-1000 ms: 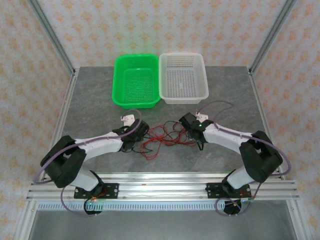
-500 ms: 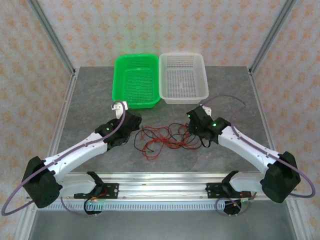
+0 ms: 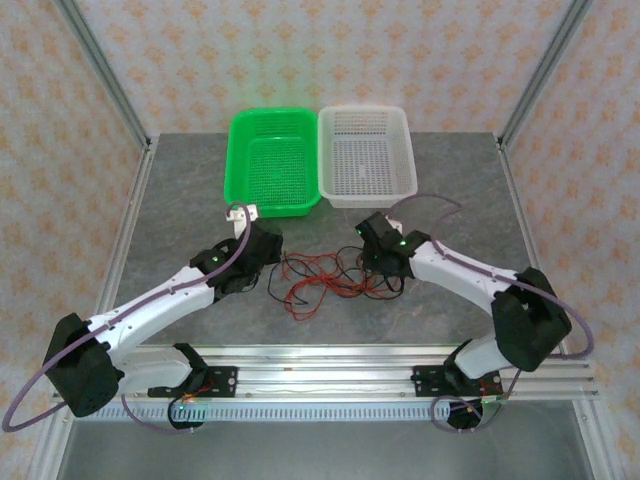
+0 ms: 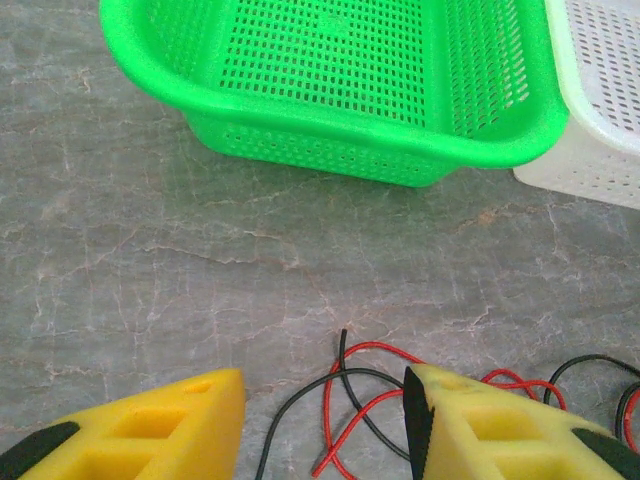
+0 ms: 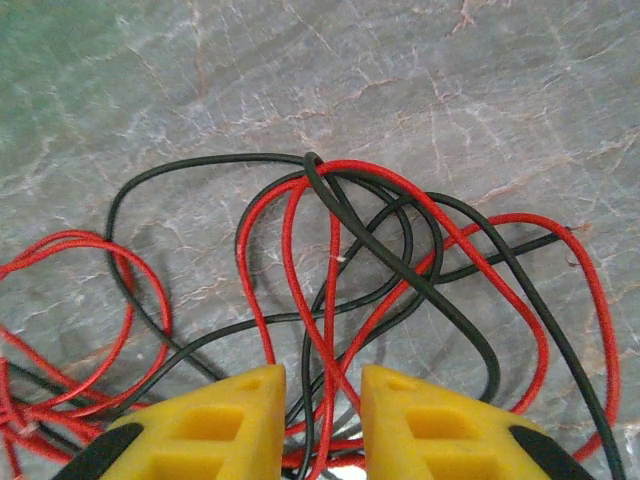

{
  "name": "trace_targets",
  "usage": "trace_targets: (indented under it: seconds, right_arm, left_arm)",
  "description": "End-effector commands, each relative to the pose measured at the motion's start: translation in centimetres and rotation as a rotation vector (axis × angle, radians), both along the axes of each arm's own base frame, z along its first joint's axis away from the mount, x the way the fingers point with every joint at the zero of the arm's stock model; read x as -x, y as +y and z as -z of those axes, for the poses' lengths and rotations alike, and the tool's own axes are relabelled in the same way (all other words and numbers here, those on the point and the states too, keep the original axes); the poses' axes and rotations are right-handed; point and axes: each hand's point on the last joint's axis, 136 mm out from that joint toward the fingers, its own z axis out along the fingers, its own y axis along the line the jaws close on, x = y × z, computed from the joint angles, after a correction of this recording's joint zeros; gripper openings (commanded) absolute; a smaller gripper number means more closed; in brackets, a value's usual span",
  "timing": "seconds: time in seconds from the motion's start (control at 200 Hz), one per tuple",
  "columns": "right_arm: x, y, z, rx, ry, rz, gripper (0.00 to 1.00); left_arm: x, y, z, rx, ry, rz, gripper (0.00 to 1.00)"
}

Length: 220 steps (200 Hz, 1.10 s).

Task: Untangle the cables

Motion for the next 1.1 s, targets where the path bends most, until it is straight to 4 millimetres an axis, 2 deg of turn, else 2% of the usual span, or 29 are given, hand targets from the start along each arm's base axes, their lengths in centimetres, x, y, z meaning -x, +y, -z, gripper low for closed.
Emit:
trace_targets:
  seconds: [0.0, 0.305, 0.47, 0.561, 0.611, 0.796, 0.951, 1.096]
  right_arm:
    - [-1.3, 0.6, -0.1, 0.012, -0.033, 0.007, 0.25]
    - [-1.9, 1.0, 2.1, 0.05, 0.003, 0.001, 0.22]
    - [-2.0, 0.9, 2.0, 0.055, -0.003, 0.006, 0.13]
    - [-2.1, 0.8, 1.6, 0.057, -0.011, 0.009, 0.05]
    - [-2.2, 0.8, 1.0, 0.052, -0.022, 0.012, 0.0]
    - [-2.5, 0.9, -2.0, 0.032, -0.077, 0.015, 0.0]
    - [-2.8, 1.5, -5.6, -0.029, -0.133, 0.002, 0.0]
    - [-3.2, 2.7, -9.8, -0.117, -0.196, -0.032, 0.0]
  left_arm:
    - [0.1, 0.2, 0.4, -0.002, 0.0, 0.009, 0.48]
    - [0.5, 0.6, 0.9, -0.007, 0.0, 0.006, 0.48]
    - [0.6, 0.7, 0.9, -0.008, -0.003, 0.002, 0.48]
    - [0.6, 0.8, 0.9, -0.01, -0.001, 0.002, 0.48]
    - [0.6, 0.7, 0.9, -0.008, -0.002, 0.002, 0.48]
    - [0.6, 0.7, 0.9, -0.003, -0.003, 0.001, 0.48]
    - [0.6, 0.4, 1.4, 0.005, 0.003, 0.011, 0.48]
    - [0.7, 0.0, 1.9, 0.025, 0.002, 0.027, 0.48]
